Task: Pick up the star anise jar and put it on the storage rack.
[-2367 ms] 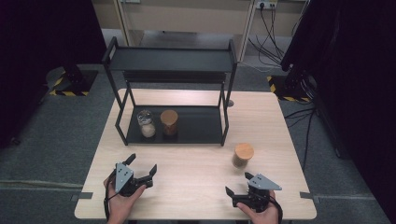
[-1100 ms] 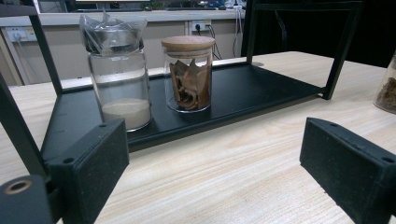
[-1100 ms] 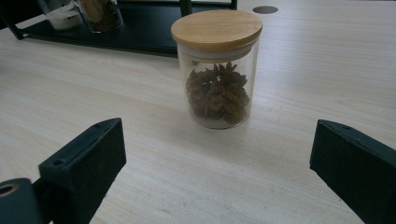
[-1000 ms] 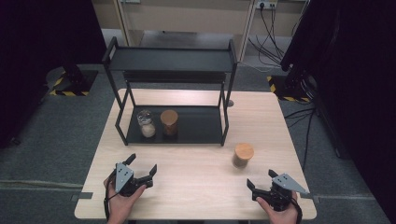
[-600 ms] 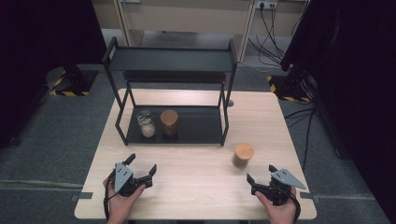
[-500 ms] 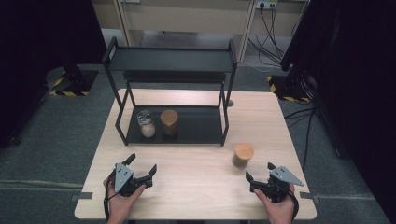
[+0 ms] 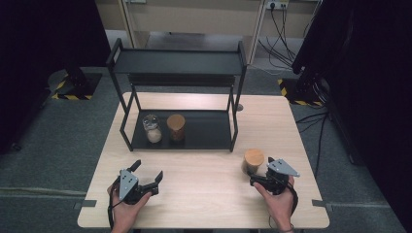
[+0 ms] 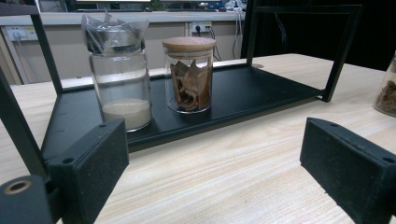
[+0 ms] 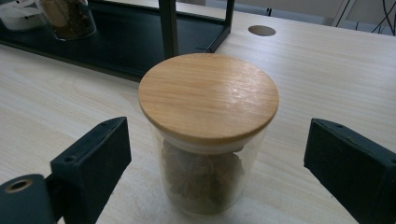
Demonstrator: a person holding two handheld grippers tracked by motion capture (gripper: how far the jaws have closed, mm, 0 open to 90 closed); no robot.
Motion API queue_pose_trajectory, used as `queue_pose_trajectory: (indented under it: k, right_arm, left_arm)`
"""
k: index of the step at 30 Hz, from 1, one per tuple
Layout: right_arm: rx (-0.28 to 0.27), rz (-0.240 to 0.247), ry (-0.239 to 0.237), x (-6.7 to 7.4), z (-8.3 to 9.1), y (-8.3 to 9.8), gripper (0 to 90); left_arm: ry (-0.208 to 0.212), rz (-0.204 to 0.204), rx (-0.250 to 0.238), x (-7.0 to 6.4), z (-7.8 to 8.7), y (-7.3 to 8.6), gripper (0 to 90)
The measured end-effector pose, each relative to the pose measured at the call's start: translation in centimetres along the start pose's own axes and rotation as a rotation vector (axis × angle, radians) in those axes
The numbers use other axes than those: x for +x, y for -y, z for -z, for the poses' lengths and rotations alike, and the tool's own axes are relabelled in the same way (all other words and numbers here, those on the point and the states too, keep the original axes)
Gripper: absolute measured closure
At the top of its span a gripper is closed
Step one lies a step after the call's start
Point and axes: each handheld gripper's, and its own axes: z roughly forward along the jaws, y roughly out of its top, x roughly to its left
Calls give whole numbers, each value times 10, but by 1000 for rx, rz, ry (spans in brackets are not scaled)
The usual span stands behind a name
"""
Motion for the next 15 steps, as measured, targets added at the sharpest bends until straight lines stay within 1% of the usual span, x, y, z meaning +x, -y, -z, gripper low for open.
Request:
queue_pose_trajectory:
  k: [8,11,13,15]
  right_arm:
    - [7,3,2,1,-12,-4,125]
    - [7,9,-1,-1,-15,-4,157]
    - [12,0,-8,-2,-17,-4,164]
    - [12,3,-14,-2,-18,-4,183]
  left_arm:
    - [1,-3,0,0,0,0,74]
    - [2,-4,1,0,0,0,74]
    - [2,-5,1,0,0,0,74]
    - [2,-6,1,0,0,0,74]
